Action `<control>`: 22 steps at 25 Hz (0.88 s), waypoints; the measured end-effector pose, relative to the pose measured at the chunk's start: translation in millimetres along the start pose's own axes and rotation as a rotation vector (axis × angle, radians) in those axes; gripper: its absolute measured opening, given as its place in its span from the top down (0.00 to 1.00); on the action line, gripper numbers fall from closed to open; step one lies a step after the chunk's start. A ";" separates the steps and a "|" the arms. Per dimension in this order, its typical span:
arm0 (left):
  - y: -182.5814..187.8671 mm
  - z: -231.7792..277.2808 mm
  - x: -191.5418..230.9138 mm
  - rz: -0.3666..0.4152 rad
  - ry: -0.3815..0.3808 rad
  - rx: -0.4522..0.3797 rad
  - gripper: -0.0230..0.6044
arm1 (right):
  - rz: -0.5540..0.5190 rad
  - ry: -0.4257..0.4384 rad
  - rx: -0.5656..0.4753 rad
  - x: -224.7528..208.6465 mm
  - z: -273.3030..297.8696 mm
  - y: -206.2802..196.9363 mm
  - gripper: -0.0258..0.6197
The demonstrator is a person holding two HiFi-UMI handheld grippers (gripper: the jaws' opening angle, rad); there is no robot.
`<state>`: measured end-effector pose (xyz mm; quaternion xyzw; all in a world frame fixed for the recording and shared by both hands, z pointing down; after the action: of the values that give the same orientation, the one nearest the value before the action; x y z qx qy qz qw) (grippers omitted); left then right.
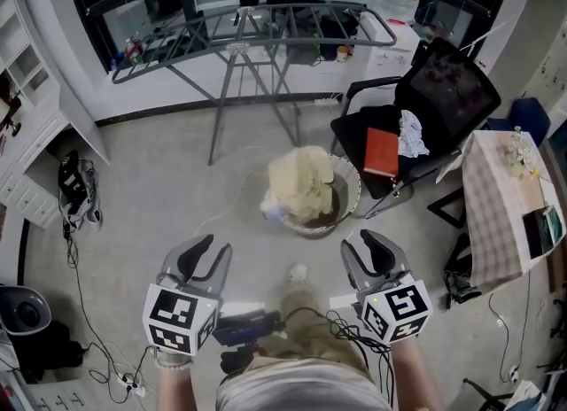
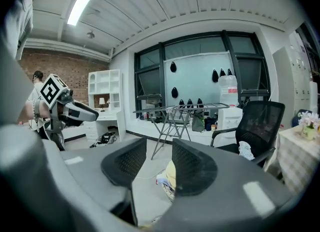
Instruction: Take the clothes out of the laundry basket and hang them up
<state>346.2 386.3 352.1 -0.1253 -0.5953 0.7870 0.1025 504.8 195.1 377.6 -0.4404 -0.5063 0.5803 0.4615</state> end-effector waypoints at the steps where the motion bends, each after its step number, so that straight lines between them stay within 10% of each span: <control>1: 0.6 8.6 4.6 0.007 -0.003 0.006 0.78 | 0.002 0.002 0.004 -4.1 8.2 0.0 0.73; 22: 45.2 252.3 99.4 0.030 -0.105 0.048 0.78 | 0.049 -0.023 0.112 -153.5 201.2 -0.5 0.73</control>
<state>170.9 175.0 366.6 -0.0902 -0.5787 0.8082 0.0623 336.6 8.0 404.8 -0.4196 -0.4673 0.6238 0.4653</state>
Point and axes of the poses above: the fingertips, and each gripper's own axes: z forward along the fingers, x to its left, y out of its top, the point moved 3 cm from there along -z, backward along the fingers, and after that the axes turned 10 degrees about -x, right-handed, at the moved point
